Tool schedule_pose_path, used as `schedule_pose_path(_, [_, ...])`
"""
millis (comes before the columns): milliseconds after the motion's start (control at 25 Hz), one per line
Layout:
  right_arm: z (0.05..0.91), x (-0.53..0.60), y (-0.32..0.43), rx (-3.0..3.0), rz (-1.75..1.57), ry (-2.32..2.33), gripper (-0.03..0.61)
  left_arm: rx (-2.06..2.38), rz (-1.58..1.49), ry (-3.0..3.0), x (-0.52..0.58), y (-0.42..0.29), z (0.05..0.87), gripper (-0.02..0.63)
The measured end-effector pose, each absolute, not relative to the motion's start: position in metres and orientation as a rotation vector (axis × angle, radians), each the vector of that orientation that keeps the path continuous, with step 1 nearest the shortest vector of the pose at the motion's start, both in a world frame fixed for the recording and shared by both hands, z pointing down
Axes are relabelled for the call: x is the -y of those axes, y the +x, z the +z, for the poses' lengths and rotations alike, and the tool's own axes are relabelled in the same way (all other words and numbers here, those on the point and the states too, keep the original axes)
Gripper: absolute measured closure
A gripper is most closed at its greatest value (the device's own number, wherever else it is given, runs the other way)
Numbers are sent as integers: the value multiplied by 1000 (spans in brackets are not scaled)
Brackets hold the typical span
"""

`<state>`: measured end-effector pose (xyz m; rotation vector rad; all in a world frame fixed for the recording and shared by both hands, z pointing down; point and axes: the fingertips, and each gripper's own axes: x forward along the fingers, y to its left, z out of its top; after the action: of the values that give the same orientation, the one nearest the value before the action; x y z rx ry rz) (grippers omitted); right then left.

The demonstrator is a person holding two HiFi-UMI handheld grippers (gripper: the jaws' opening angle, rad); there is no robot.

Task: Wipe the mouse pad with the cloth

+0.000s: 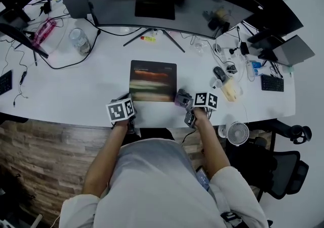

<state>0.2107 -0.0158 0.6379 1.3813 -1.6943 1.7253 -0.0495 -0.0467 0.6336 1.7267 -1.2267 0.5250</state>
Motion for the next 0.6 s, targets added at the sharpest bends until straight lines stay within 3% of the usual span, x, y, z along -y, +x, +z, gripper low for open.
schedule_pose_path(600, [615,-25,214,1792,1566,1484,371,1287,695,1967,25,-51,625,614])
